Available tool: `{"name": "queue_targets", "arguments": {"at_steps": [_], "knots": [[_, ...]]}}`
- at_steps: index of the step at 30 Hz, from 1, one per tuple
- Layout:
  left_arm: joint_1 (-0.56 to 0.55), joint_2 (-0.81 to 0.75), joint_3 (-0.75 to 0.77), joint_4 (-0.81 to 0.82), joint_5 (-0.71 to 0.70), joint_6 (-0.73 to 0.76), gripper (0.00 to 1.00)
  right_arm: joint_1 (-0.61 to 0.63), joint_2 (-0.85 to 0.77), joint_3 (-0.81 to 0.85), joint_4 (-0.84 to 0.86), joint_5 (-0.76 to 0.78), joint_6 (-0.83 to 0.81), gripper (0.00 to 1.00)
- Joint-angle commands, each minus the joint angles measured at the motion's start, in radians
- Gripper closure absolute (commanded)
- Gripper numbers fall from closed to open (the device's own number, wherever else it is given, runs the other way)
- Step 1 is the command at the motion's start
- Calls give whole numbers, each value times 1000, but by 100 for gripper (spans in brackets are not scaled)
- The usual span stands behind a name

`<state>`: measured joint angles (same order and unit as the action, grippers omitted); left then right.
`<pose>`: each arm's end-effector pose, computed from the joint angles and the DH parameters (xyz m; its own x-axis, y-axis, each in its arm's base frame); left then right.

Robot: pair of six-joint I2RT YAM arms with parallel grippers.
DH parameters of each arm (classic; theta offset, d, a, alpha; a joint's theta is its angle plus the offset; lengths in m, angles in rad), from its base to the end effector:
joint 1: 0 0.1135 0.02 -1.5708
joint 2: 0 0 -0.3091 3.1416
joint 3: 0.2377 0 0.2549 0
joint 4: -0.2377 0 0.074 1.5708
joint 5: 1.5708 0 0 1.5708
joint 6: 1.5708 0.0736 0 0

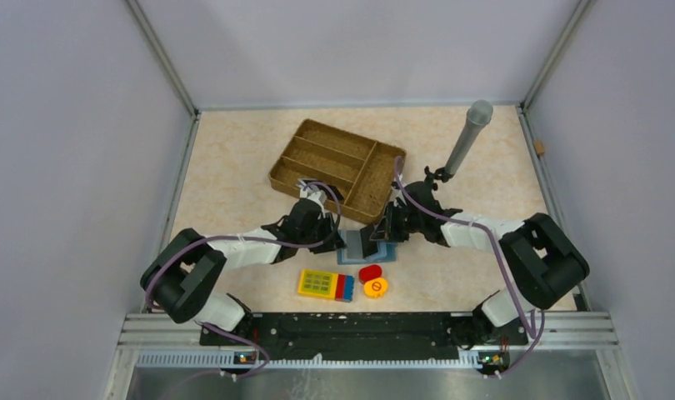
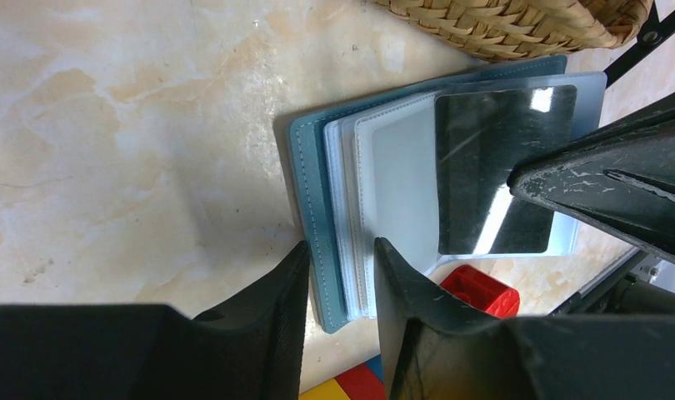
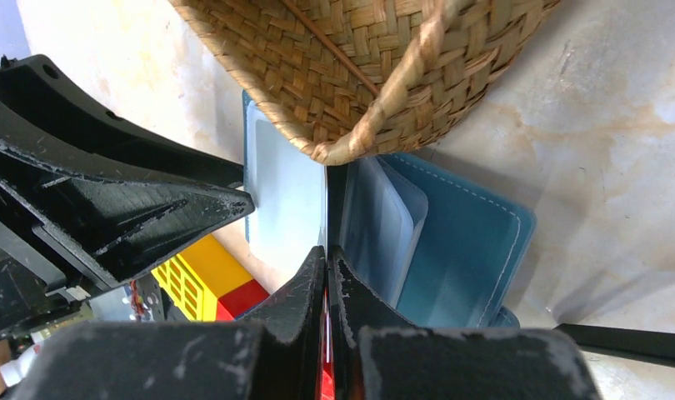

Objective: Put the credit cards into the card holder
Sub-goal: Insert the credit card into the card holder.

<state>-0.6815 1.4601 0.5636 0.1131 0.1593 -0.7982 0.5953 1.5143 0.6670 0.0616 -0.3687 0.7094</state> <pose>0.2189 -0.1926 0.1612 -0.8905 -0.1881 -0.4144 0.1026 0.8041 -0.5855 0.2438 0.1971 0.1753 -0.9225 0.1091 -0.3703 -0.1754 0.7360 0.6539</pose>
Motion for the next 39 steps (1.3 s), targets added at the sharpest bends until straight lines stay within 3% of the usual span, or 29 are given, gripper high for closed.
{"name": "queue_targets", "arguments": {"at_steps": [1, 9, 22, 39], "knots": [[2, 26, 23, -3, -25, 27, 65, -17, 25, -21, 53, -15, 32, 100], [2, 47, 27, -9, -30, 32, 73, -17, 25, -80, 43, 52, 102, 100], [2, 70, 39, -16, -28, 38, 75, -18, -67, -105, -35, 139, 118, 100], [1, 71, 33, -2, -10, 40, 75, -3, 5, -152, 34, 132, 182, 100]]}}
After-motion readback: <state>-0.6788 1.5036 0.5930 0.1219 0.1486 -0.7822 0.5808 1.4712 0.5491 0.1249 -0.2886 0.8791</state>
